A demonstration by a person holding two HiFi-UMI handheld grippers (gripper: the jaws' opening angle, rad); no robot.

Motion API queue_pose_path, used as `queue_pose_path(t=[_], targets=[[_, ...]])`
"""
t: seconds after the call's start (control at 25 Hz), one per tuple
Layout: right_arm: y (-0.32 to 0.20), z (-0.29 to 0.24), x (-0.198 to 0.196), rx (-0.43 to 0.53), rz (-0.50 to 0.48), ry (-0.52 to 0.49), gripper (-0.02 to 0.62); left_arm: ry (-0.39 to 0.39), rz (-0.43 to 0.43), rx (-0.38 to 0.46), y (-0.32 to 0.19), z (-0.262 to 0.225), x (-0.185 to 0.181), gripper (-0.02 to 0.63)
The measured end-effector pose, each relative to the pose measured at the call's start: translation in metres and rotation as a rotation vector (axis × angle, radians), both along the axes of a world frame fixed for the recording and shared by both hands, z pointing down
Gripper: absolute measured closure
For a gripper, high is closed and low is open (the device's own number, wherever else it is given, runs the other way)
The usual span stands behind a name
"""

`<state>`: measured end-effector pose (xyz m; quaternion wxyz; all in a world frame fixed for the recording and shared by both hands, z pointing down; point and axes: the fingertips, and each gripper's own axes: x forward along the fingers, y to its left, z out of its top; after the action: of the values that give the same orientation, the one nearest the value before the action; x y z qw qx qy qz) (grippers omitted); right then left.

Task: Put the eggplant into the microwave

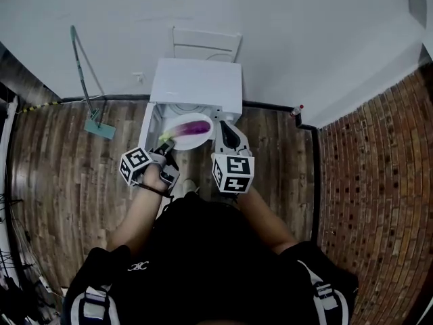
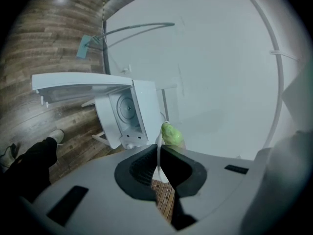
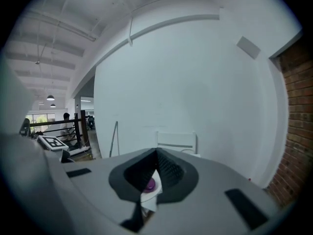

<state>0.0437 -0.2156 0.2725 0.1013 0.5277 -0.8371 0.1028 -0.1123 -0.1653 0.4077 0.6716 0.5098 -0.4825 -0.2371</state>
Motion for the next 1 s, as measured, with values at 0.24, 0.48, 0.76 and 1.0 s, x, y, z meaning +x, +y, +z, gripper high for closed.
queue_pose_path(t=[0.24,0.48,0.76,1.0], targets=[[-0.033,0.012,-0.020,-0.026,-0.023,0.012,0.586,0.006,-0.011,-0.005,-0.027,0.010,-0.012,0.586],[-0.045,0.024,-0.035,-0.055,-0.100,0.028,0.586,-0.009,-0.069,-0.009,-0.031,0.018,-0.023,0.586],[-0.057,0.026,-0.033,-0.055,-0.190,0.035,0.586,-0.013,-0.180,-0.042,-0.016,0.030,-0.017,0.586],[-0.053,0.053,-0.029,-0.098,-0.292,0.049,0.586,-0.034,-0.284,-0.042,-0.021,0.049,-0.017,0.586]])
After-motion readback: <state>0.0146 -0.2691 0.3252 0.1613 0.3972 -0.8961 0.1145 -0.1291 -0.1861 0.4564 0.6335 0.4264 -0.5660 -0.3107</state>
